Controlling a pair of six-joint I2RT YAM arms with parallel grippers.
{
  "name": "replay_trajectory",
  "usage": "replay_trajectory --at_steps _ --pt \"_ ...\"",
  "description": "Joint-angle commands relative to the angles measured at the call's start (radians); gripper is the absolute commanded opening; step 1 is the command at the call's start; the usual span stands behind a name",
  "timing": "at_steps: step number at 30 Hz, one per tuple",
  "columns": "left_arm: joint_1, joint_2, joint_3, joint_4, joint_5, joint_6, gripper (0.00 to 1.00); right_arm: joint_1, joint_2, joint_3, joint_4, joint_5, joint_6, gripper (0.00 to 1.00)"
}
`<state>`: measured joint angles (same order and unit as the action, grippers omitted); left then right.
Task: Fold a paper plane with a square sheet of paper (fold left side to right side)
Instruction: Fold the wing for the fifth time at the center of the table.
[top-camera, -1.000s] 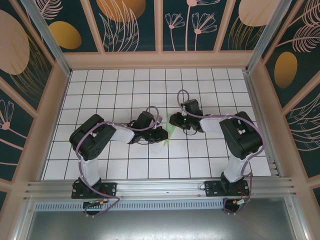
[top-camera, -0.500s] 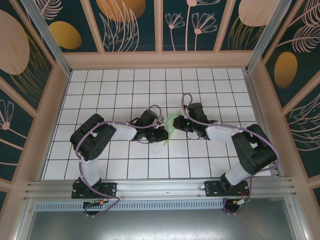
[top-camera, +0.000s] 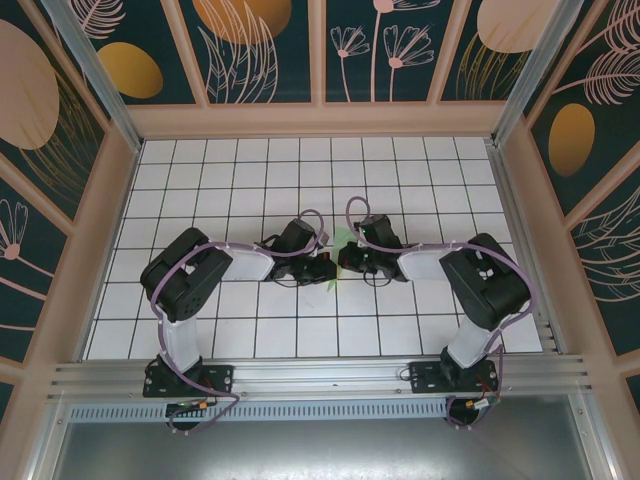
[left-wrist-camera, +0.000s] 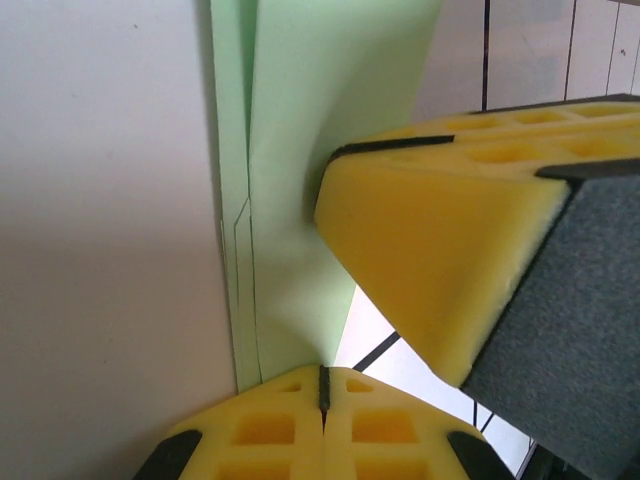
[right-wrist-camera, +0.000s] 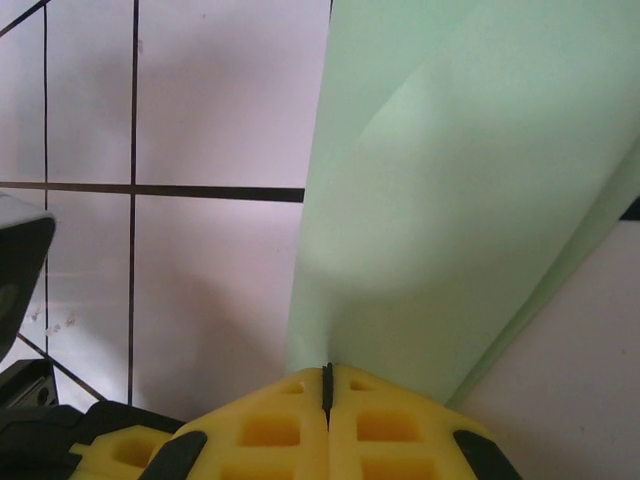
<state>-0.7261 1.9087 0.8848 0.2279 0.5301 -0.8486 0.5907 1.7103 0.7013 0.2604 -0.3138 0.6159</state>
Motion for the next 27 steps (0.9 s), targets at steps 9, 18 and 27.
replay_trajectory --at_steps 9,18,27 --pt "-0.005 0.062 -0.015 -0.127 -0.103 0.036 0.06 -0.038 0.044 0.032 0.002 0.045 -0.055 0.04" --pt "-0.005 0.065 -0.013 -0.137 -0.108 0.04 0.06 -0.105 0.05 0.056 -0.005 0.029 -0.083 0.04" --pt "-0.005 0.065 -0.012 -0.145 -0.112 0.045 0.06 -0.175 0.088 0.093 -0.015 0.009 -0.108 0.04"
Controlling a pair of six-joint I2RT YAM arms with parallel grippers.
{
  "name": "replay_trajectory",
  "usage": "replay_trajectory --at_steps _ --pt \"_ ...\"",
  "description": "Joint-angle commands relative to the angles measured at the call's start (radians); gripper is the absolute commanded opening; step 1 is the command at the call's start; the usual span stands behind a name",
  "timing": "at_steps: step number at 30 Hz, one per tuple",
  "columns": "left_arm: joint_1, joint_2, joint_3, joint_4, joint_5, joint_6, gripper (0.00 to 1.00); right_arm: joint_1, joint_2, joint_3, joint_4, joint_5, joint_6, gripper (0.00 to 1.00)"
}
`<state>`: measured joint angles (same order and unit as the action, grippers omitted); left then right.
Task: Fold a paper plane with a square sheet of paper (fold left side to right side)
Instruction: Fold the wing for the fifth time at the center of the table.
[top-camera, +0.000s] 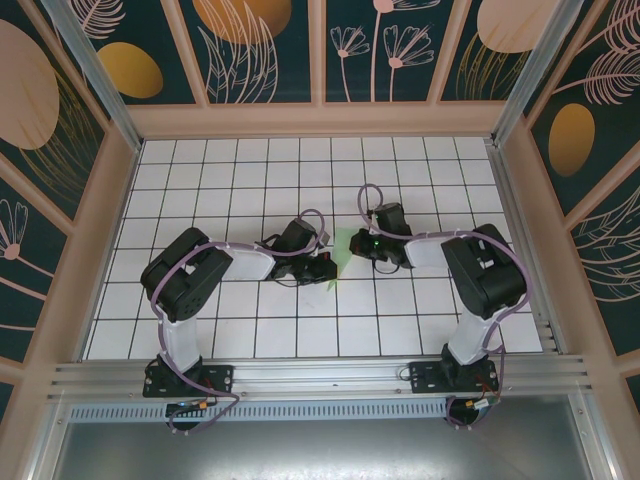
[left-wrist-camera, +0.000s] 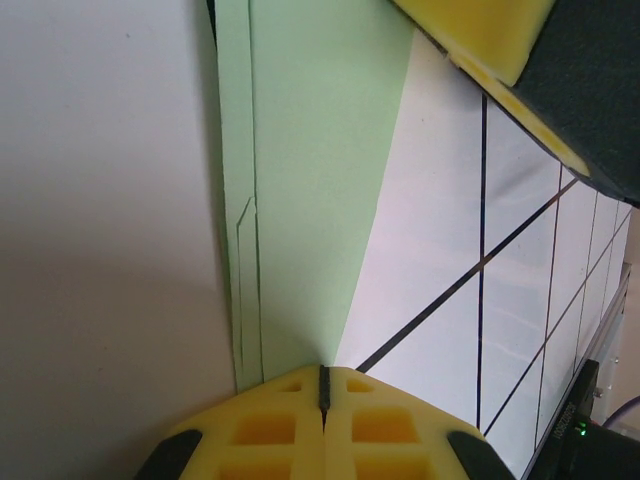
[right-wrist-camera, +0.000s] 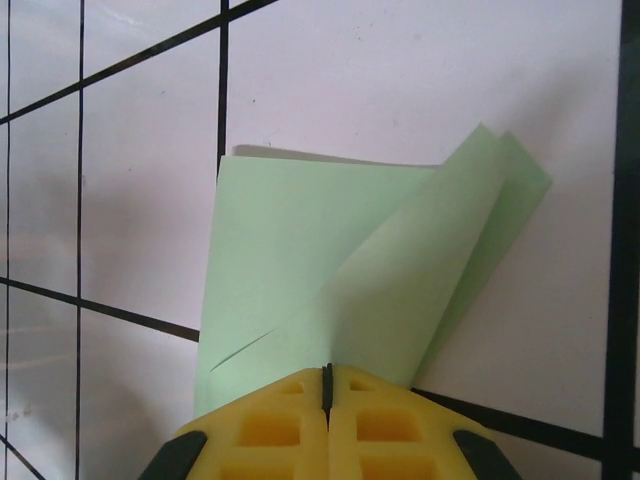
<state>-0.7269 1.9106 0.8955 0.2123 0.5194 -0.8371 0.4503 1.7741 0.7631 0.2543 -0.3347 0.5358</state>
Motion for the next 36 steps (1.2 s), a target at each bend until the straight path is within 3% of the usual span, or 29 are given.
replay_trajectory --at_steps 1,24,29,36 --pt "-0.005 0.064 -0.022 -0.129 -0.101 0.033 0.06 -0.044 0.026 0.035 -0.01 0.028 -0.03 0.04" --pt "-0.004 0.056 -0.027 -0.125 -0.102 0.036 0.05 -0.207 0.127 0.195 -0.057 0.001 -0.084 0.05" --pt "-0.003 0.05 -0.027 -0.122 -0.107 0.036 0.05 -0.208 0.029 0.177 -0.073 0.002 -0.086 0.05" --pt "-0.003 0.048 -0.026 -0.115 -0.111 0.034 0.05 -0.146 -0.176 -0.007 -0.033 -0.074 -0.019 0.05"
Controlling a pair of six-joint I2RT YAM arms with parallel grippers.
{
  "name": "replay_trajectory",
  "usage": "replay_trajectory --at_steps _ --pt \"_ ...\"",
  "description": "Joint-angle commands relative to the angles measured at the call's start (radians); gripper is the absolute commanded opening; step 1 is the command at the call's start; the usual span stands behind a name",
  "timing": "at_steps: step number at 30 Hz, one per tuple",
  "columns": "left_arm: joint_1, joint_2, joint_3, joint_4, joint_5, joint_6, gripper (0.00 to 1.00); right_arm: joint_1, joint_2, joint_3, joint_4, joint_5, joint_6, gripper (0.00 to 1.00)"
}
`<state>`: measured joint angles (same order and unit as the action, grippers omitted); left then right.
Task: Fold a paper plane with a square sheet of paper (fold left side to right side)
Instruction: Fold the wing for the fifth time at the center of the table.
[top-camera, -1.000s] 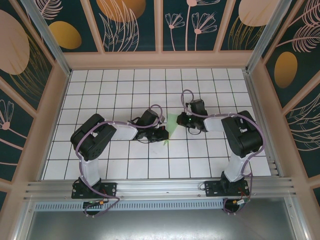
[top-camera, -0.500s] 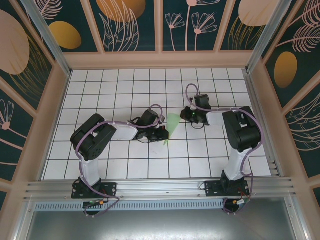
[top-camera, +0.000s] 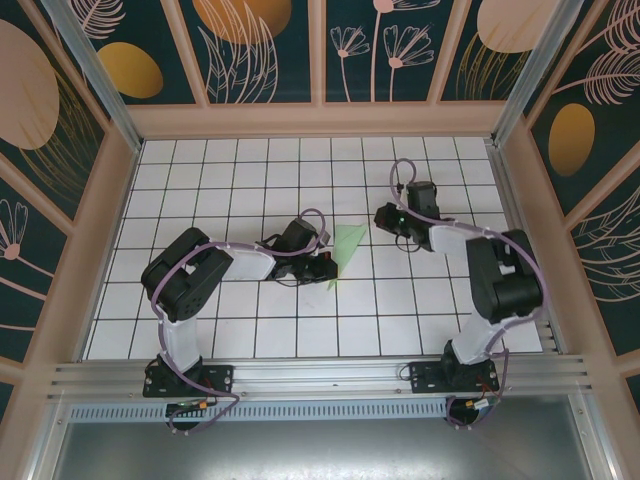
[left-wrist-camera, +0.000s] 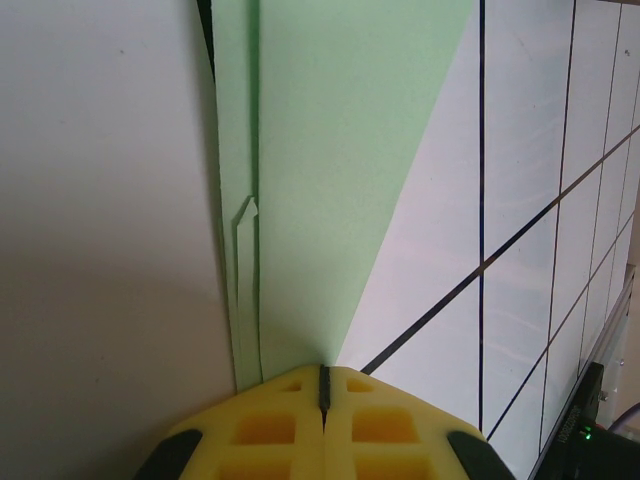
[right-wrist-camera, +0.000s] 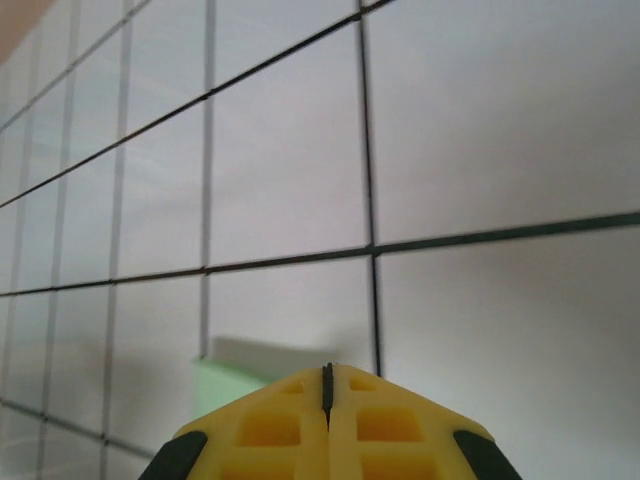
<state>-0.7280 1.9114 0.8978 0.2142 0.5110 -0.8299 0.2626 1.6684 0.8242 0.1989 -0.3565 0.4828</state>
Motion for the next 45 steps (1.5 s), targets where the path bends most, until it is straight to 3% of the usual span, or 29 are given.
replay_trajectory --at_steps 1,5,10,26,33,45 --pt "-0.003 0.047 -0.028 -0.116 -0.102 0.027 0.05 0.059 -0.082 -0.093 0.042 -0.066 0.054 0.05" --pt "-0.003 0.045 -0.028 -0.119 -0.104 0.026 0.06 0.141 -0.063 -0.149 0.14 -0.125 0.138 0.05" --pt "-0.004 0.037 -0.029 -0.118 -0.106 0.026 0.06 0.196 0.053 -0.08 0.16 -0.138 0.151 0.05" --pt "-0.003 -0.151 -0.011 -0.084 -0.085 0.026 0.17 0.205 0.189 -0.015 -0.041 -0.055 0.138 0.05" --pt "-0.008 -0.111 -0.009 -0.065 0.024 0.015 0.17 0.212 0.198 0.003 -0.053 -0.047 0.129 0.05" --pt "-0.013 -0.045 -0.018 -0.073 -0.003 0.016 0.16 0.218 0.206 0.01 -0.074 -0.035 0.12 0.04"
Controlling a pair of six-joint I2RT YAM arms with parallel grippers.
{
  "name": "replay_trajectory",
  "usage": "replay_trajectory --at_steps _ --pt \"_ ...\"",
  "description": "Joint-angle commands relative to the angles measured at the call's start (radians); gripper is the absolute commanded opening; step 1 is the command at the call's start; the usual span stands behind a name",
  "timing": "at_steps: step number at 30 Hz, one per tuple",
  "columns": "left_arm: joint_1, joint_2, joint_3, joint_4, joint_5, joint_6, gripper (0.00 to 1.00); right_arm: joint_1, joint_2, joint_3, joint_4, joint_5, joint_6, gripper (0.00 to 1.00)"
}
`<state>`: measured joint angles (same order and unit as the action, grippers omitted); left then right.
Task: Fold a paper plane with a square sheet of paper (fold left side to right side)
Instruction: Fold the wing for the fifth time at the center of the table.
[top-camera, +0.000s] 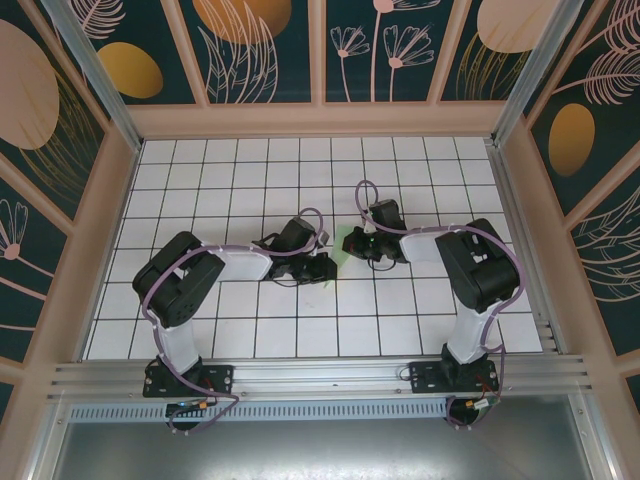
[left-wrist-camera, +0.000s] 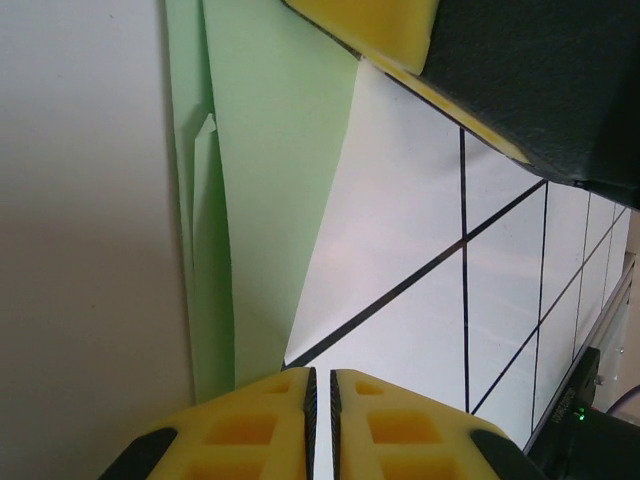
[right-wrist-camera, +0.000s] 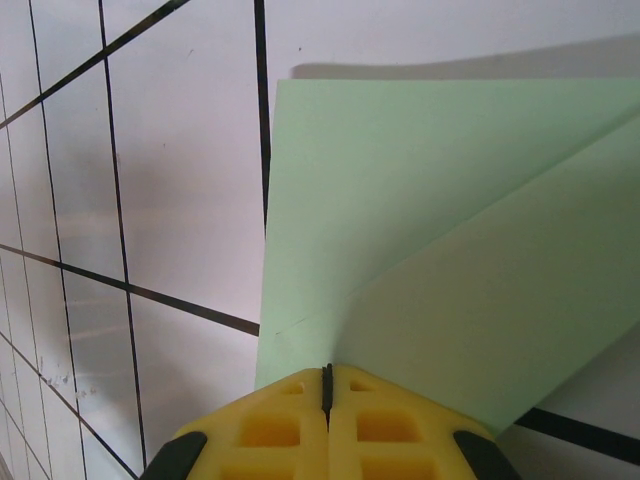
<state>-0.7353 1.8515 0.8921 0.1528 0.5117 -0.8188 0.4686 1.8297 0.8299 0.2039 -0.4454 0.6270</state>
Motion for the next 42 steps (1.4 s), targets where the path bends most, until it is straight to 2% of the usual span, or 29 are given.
replay_trajectory --at_steps 1,18,25,33,40,42 --pt "-0.006 0.017 -0.017 -0.012 -0.005 0.004 0.16 0.012 0.044 0.004 -0.08 0.054 -0.024 0.05" --pt "-0.004 -0.002 -0.05 -0.046 -0.048 0.008 0.15 0.012 0.051 0.019 -0.115 0.077 -0.039 0.04" --pt "-0.009 -0.018 -0.075 -0.07 -0.041 0.027 0.12 0.011 0.056 0.03 -0.14 0.092 -0.049 0.04" --pt "-0.007 -0.099 -0.11 -0.106 -0.077 0.05 0.11 0.011 0.063 0.034 -0.138 0.085 -0.047 0.04" --pt "0.017 -0.172 -0.048 -0.137 -0.139 0.046 0.12 0.012 0.064 0.029 -0.139 0.082 -0.044 0.04" --pt "0.017 -0.184 -0.041 -0.123 -0.126 0.047 0.12 0.012 0.064 0.028 -0.138 0.081 -0.044 0.05"
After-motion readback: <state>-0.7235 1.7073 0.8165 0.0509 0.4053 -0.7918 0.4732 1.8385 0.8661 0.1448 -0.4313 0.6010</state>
